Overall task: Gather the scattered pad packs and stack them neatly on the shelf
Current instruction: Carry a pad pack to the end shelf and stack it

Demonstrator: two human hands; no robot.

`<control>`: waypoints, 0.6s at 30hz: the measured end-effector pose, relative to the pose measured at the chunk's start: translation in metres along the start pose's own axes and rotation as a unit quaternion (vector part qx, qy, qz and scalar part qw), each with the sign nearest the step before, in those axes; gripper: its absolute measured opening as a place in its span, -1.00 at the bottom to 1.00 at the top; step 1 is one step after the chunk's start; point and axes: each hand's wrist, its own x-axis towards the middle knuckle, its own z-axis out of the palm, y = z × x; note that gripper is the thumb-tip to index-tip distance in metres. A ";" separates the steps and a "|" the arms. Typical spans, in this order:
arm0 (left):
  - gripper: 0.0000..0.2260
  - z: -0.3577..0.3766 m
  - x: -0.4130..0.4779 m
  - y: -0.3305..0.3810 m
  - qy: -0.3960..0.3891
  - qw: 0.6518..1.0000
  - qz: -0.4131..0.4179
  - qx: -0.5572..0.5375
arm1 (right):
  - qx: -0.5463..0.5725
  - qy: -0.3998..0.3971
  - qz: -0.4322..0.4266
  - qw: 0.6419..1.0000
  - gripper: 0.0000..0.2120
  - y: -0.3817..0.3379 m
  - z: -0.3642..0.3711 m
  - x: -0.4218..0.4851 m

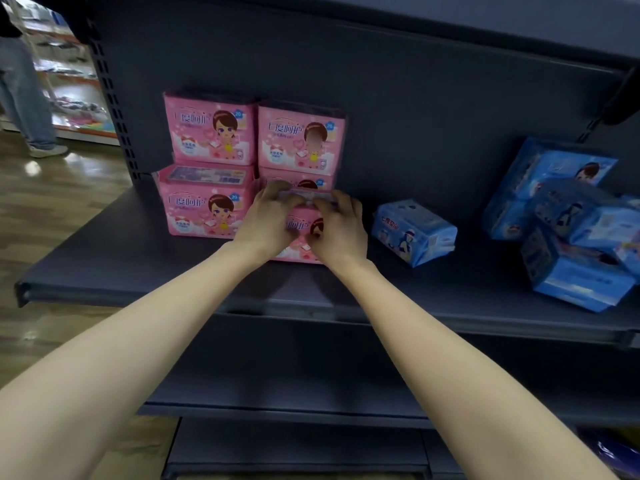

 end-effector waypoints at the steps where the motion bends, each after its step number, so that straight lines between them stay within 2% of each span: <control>1: -0.52 0.000 0.002 -0.002 -0.001 1.000 0.000 0.004 | 0.002 0.000 -0.004 1.000 -0.45 -0.001 0.001 0.002; 18: -0.52 0.003 0.022 -0.022 -0.005 0.998 -0.010 0.064 | -0.012 -0.010 -0.023 1.000 -0.47 -0.006 0.021 0.028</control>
